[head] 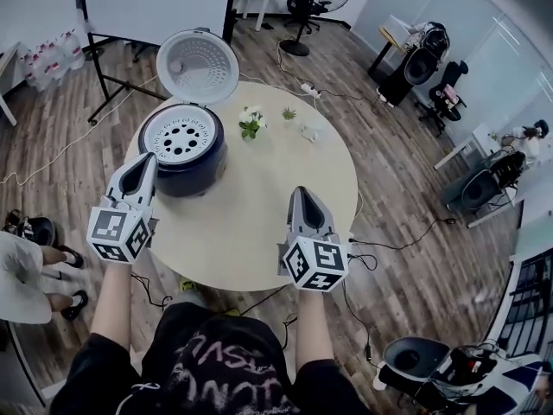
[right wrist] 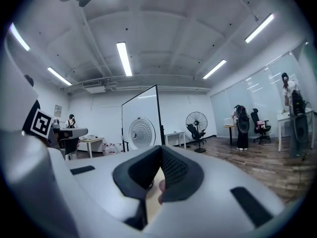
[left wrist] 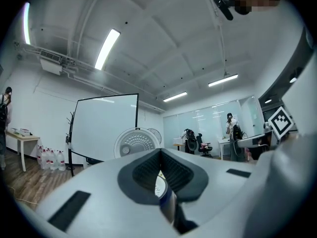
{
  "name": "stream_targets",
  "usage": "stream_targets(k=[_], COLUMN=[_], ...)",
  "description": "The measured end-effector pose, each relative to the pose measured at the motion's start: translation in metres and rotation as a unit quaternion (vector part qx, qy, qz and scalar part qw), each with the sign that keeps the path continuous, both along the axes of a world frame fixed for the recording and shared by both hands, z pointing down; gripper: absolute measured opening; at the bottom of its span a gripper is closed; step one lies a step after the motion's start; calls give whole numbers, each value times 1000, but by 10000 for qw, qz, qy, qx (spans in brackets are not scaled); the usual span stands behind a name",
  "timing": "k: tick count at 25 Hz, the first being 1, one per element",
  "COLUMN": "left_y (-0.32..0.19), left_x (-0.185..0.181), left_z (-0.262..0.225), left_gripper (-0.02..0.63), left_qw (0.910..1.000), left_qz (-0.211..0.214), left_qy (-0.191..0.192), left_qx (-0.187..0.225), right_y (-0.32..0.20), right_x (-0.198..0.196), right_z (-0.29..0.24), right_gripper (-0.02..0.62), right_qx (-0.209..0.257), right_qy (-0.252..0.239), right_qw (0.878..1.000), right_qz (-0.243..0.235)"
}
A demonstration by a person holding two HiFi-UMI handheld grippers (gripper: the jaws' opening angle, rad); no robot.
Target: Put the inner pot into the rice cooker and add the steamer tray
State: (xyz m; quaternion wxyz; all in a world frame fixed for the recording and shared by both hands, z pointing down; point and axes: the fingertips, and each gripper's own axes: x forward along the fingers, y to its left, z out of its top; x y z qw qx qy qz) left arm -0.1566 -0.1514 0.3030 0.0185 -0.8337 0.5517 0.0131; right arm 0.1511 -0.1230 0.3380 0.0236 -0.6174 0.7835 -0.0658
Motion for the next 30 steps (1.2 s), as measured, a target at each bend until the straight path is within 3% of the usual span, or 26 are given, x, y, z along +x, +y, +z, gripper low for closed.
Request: stream_targets(k=[14, 30], left_y=[24, 23], left_x=[23, 40], left_z=[30, 42], left_gripper=[11, 11], left_qw=[9997, 9997], left_qz=[203, 224], left_qy=[-150, -126], left_qx=[9, -38], right_y=[54, 67], right_x=[53, 78], right_z=[25, 48], right_gripper=[5, 3], right_qx=[-24, -175], right_qy=[186, 320], right_qw=[9982, 9953], right_qz=[568, 895])
